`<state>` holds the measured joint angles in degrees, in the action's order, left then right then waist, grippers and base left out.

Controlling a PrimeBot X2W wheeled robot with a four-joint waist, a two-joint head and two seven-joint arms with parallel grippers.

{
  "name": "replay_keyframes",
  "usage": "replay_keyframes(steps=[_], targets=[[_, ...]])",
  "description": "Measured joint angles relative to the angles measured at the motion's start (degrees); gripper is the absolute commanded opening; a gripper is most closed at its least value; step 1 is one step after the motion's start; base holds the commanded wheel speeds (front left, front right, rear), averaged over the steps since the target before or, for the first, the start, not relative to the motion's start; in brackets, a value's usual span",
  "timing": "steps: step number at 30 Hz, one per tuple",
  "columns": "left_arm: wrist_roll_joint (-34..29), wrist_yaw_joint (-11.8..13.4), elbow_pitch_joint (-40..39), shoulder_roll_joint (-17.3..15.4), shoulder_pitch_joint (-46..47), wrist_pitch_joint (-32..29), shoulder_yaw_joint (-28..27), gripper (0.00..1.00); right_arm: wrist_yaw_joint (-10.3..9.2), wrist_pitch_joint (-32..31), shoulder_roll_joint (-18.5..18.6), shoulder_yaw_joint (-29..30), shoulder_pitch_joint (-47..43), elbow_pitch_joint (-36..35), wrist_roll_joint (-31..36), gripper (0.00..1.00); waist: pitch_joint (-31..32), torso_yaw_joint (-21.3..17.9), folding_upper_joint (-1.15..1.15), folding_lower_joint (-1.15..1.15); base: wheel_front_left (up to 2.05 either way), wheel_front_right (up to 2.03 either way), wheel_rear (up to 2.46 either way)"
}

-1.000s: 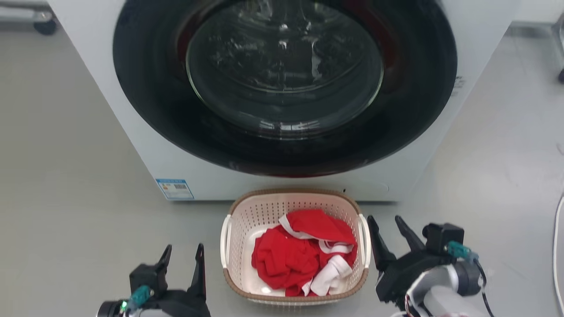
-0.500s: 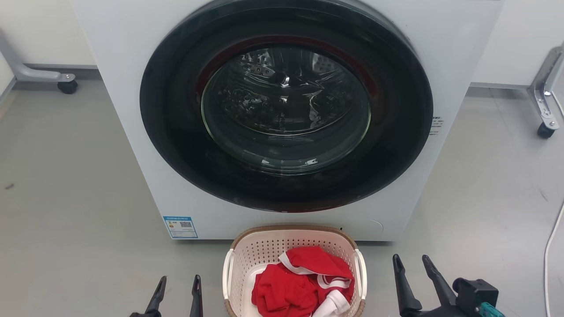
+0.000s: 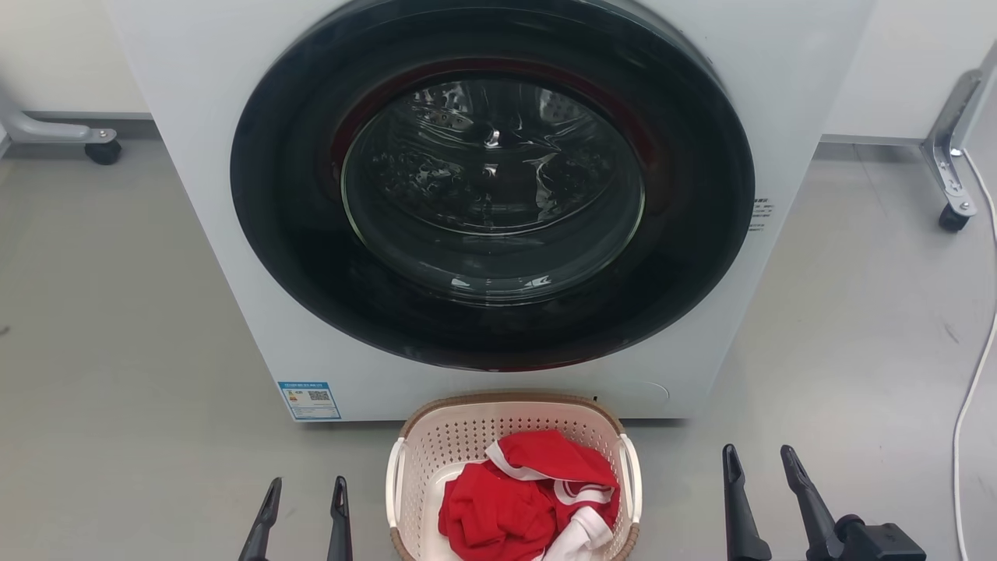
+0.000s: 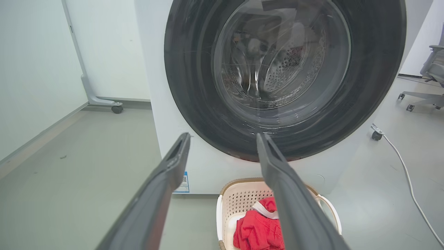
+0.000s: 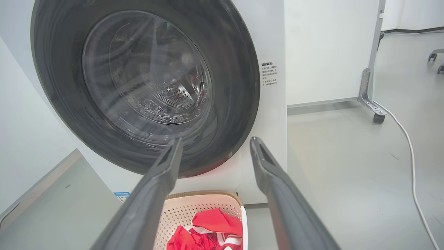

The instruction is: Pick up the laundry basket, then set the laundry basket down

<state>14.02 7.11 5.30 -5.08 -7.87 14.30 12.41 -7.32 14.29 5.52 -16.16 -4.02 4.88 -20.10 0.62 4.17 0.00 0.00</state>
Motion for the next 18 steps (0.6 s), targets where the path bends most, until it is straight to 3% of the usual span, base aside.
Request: replay_keyframes(steps=[18], targets=[[-1.6,0.0,-2.7,0.9,-0.9,0.0,-1.1,1.0,0.0,0.0,-1.5,2.3,-1.5,-6.4,5.8,1.0,-0.7,-0.6,0.0,0.0,0.0,0.0,0.0]])
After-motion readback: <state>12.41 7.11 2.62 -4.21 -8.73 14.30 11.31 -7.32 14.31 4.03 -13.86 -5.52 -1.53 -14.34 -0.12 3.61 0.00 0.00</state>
